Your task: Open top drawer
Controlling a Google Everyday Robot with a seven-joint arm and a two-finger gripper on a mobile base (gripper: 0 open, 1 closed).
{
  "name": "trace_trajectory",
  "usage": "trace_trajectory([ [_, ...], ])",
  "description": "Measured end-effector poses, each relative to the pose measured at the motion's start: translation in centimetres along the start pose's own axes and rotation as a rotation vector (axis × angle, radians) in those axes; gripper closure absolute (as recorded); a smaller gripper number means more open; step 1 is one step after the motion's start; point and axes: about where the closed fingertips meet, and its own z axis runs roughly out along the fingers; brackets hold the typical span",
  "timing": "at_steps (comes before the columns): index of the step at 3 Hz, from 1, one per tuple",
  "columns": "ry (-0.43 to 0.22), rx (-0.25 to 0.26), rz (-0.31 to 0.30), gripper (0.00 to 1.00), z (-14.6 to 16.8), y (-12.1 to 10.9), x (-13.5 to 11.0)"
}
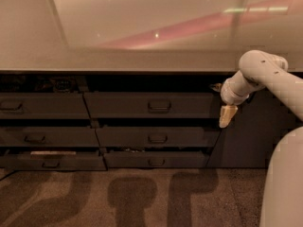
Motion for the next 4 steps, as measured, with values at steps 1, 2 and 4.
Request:
trace_trajectory([
  [1, 0.001, -0.001, 0.002, 0.00, 0.03, 0.00, 0.07],
  [2, 0.001, -0.001, 0.002, 0.19, 0.03, 0.00, 0.07],
  [4, 0.001, -0.001, 0.002, 0.66, 0.04, 0.01, 0.07],
])
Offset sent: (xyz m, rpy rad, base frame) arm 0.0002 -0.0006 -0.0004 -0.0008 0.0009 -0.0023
